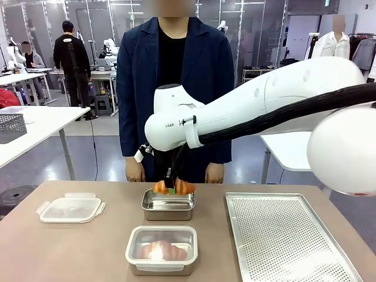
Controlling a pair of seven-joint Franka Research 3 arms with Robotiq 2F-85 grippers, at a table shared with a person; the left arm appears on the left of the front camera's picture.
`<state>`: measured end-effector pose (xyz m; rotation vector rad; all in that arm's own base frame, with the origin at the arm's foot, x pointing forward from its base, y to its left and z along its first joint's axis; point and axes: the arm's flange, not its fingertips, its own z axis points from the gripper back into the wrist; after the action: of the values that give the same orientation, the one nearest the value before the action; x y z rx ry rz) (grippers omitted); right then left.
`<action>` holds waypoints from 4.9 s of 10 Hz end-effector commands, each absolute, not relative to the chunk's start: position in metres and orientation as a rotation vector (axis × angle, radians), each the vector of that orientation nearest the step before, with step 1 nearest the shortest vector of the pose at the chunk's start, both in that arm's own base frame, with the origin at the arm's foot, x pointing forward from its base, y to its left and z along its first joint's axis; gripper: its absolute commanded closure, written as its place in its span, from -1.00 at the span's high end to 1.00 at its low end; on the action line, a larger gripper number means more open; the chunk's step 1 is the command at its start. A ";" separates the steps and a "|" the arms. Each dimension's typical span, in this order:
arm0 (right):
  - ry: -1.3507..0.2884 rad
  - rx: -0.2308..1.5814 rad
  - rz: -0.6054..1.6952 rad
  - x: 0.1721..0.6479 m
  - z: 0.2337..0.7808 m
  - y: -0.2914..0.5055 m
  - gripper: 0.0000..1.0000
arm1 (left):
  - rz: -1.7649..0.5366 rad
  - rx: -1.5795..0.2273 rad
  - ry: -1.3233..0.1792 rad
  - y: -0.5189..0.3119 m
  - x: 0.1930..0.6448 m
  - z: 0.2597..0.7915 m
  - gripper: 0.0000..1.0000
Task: Place the bread into the airtight container.
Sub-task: Pick up a Butter Roll and place it into an empty Airtight Container.
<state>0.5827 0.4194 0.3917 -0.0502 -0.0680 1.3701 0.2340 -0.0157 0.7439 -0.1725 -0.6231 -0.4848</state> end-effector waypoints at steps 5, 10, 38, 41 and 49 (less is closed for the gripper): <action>-0.032 -0.033 1.357 0.592 0.362 0.438 0.27 | -0.486 -0.168 -0.616 -0.015 0.234 0.747 1.00; -0.032 -0.032 1.369 0.592 0.363 0.433 1.00 | -0.486 -0.168 -0.616 -0.015 0.234 0.747 1.00; -0.348 0.174 0.868 0.375 0.673 0.104 1.00 | -0.486 -0.168 -0.616 -0.015 0.234 0.747 1.00; -0.352 0.124 0.664 0.302 0.727 0.068 1.00 | -0.486 -0.168 -0.616 -0.015 0.234 0.747 1.00; -0.381 0.118 0.593 0.263 0.750 0.050 1.00 | -0.486 -0.168 -0.616 -0.015 0.234 0.747 1.00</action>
<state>0.2624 0.0532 0.7491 0.1326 -0.3756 0.5753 0.2342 -0.0154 0.7441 -0.1728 -0.6230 -0.4841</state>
